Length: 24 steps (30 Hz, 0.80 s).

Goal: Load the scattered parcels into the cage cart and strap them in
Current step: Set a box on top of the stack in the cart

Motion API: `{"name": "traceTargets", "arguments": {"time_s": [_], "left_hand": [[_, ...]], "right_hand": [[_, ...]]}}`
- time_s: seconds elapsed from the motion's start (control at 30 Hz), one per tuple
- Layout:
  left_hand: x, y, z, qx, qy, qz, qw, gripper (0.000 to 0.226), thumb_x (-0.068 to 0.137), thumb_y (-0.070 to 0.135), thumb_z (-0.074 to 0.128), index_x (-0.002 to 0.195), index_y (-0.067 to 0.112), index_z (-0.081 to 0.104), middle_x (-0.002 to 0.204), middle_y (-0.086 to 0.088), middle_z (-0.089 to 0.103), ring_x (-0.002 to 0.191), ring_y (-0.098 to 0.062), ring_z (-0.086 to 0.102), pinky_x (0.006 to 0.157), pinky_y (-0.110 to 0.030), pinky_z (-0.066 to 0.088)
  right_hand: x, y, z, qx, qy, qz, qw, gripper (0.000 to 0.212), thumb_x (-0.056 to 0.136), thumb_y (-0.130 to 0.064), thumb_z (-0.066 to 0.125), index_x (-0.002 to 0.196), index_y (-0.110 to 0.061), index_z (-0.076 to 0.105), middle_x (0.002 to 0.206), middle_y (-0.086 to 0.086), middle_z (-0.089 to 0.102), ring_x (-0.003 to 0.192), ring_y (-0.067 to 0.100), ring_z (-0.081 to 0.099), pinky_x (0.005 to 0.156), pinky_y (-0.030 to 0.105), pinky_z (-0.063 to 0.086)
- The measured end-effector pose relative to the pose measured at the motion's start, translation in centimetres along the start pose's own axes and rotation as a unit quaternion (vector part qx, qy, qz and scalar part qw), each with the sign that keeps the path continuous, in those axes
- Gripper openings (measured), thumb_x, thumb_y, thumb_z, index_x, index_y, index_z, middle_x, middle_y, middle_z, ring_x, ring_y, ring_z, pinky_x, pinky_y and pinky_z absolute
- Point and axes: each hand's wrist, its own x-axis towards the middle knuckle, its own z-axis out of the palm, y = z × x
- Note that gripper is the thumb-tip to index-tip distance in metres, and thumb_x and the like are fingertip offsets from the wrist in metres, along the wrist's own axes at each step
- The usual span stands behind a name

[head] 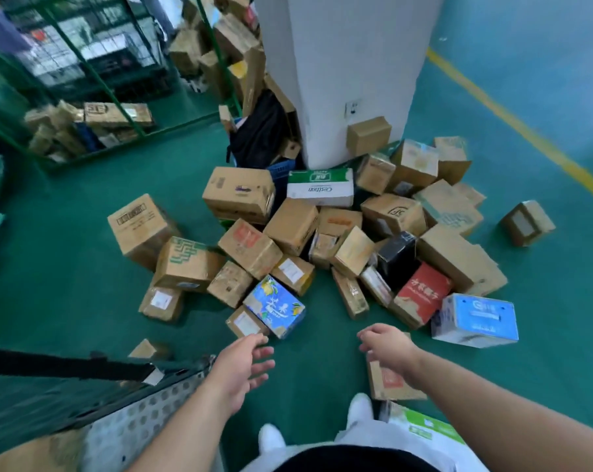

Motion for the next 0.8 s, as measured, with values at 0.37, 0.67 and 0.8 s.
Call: {"name": "traceTargets", "arguments": {"time_s": [0.37,0.67,0.8], "left_hand": [[7.0,6.9,-2.8,0.008,0.024,-0.053,0.998,0.025,0.100,0.030,0.058,0.112,0.011,0.068,0.105,-0.009,0.070,0.092,-0.026,0.067,0.079,-0.037,0.050],[17.5,21.0,-5.5,0.109,-0.042,0.001,0.993,0.025,0.102,0.027,0.054,0.114,0.009,0.066,0.102,-0.009,0.071,0.079,-0.020,0.064,0.069,-0.032,0.049],[21.2,27.1,-6.6,0.116,-0.032,0.022,0.992,0.025,0.103,0.027,0.052,0.114,0.009,0.065,0.098,-0.006,0.068,0.083,-0.021,0.063,0.069,-0.033,0.047]], "right_hand": [[6.0,-6.0,-0.2,0.035,-0.019,0.057,0.998,0.023,0.102,-0.024,0.046,0.110,-0.015,0.066,0.103,0.004,0.072,0.085,0.019,0.066,0.067,0.026,0.049],[10.6,-14.4,0.8,0.074,0.070,0.099,0.990,0.022,0.104,-0.024,0.047,0.108,-0.013,0.066,0.109,0.009,0.072,0.097,0.026,0.069,0.076,0.033,0.055],[12.1,-18.0,1.4,0.075,0.094,0.088,0.989,0.021,0.098,-0.022,0.050,0.103,-0.016,0.070,0.104,0.011,0.074,0.093,0.030,0.071,0.080,0.042,0.058]]}}
